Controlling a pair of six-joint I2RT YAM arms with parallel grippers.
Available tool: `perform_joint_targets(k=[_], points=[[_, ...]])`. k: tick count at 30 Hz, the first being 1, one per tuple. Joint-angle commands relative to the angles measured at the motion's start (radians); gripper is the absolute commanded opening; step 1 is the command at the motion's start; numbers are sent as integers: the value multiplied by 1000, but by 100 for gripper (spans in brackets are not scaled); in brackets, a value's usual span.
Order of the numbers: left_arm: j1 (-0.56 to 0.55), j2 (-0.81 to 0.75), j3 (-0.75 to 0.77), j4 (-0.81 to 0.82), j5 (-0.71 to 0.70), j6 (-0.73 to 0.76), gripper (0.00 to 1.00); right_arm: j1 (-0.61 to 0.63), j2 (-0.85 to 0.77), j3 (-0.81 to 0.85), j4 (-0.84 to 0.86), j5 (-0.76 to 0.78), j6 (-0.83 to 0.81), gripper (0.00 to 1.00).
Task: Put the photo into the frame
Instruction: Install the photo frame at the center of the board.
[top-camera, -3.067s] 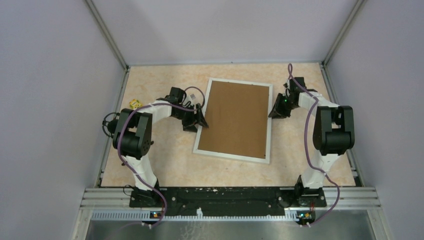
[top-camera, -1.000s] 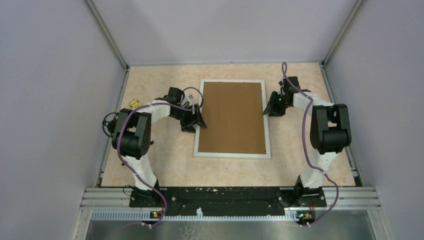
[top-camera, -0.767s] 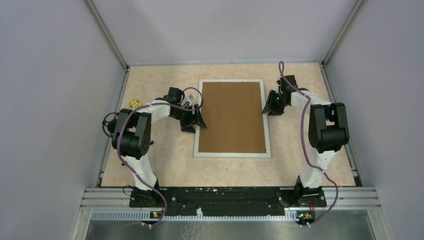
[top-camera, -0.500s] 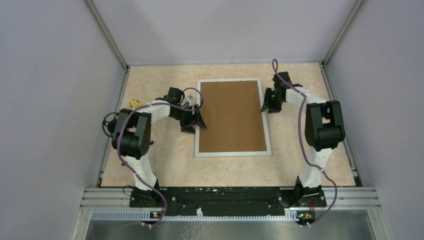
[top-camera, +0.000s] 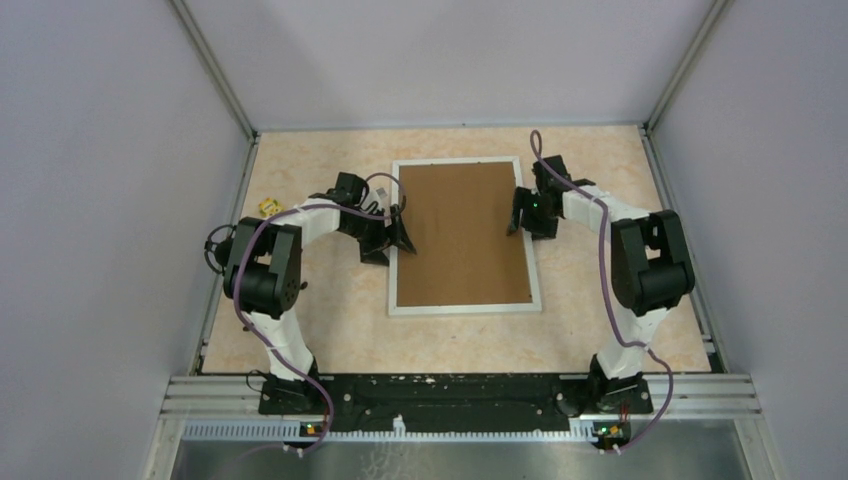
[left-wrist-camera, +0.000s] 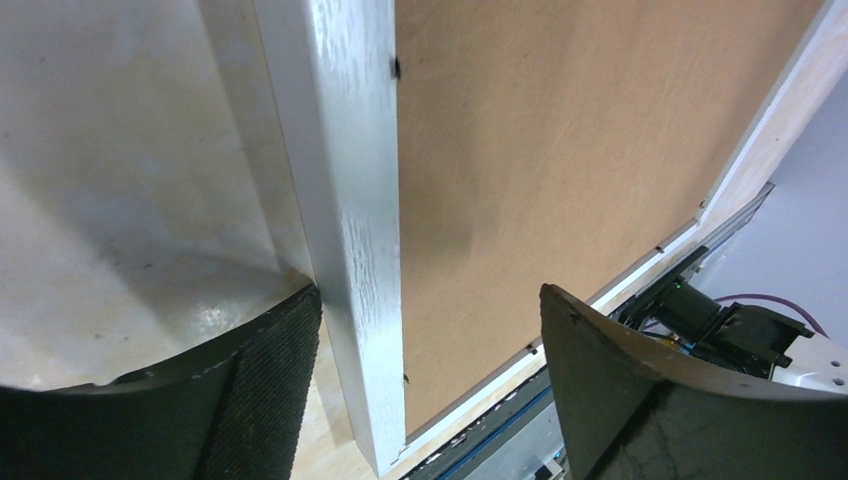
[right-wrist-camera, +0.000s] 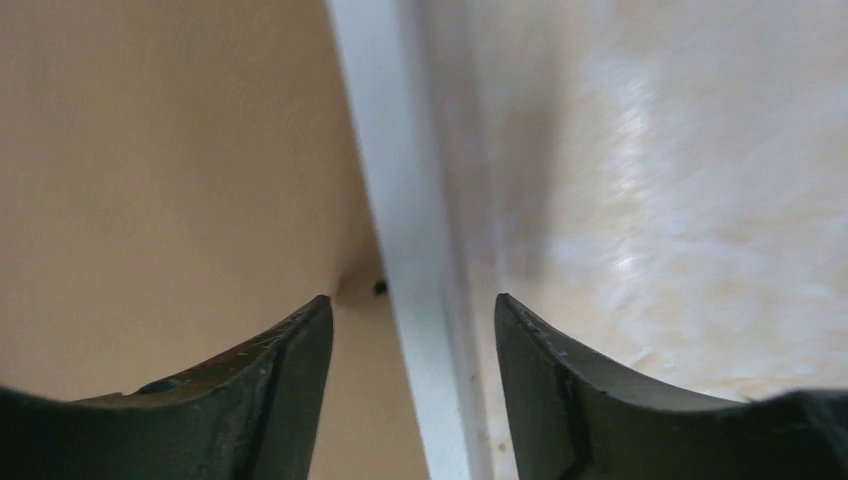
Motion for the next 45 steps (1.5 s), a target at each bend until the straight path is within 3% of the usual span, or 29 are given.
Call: perform_joint_targets(k=[1,6,13,18,24,28,33,37,45], points=[[2,-29,20,78,53,-28,90,-24,-56,-30,-72,-284,-25,65],[1,5,-5,90,78,-38,90,-16,-103,-205,53,-412,16,63],[-17,-35,-32,38,104,-12,90,75,-371,-484,132,-507,147,63],[-14,-84,-18,-24,29,10,91,-47,-538,-441,-17,-388,97,66],[-4,-23,150,-73,-95,0,97,-251,-377,-227,-69,-405,-3,59],[-4,67,279,-83,-145,-3,91,-319,-270,-148,-44,-415,-11,51],[-4,177,388,-83,-85,-18,82,-324,-144,-89,-28,-413,-30,37],[-4,225,407,-76,-66,-4,76,-324,-90,-69,-23,-412,-40,30],[-5,225,322,-25,-30,-11,74,-324,-34,-29,-28,-368,-46,28]])
